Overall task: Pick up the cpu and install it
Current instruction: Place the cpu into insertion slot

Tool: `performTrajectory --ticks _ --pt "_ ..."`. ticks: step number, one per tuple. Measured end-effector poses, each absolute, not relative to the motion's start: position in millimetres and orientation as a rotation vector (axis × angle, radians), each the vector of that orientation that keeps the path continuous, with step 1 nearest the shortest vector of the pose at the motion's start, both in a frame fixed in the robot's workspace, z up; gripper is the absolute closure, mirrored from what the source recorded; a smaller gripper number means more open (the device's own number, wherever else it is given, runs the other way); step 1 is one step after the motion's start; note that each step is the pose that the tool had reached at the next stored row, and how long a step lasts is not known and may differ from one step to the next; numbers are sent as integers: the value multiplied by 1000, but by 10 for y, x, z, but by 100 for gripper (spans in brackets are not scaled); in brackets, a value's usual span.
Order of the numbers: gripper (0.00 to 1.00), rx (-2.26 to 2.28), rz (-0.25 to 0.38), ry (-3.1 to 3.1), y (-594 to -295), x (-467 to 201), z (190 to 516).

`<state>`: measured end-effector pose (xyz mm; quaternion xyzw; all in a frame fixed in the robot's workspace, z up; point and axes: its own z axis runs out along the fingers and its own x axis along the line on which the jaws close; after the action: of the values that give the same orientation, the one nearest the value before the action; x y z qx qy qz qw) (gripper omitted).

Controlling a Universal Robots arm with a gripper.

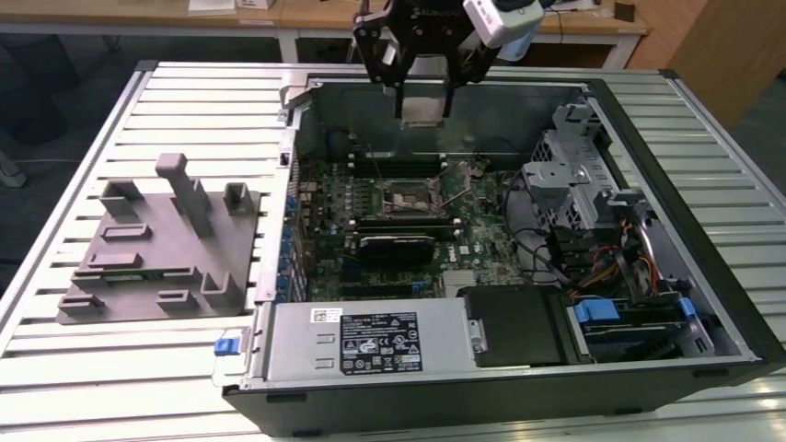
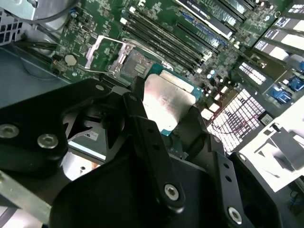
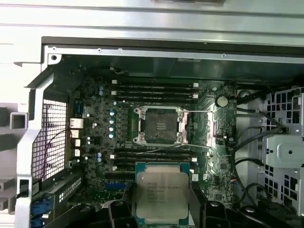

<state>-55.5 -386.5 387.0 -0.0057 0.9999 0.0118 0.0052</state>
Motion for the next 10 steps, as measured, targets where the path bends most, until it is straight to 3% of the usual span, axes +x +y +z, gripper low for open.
performTrajectory --ticks 10 --pt "47 129 34 3127 -3865 -541 3863"
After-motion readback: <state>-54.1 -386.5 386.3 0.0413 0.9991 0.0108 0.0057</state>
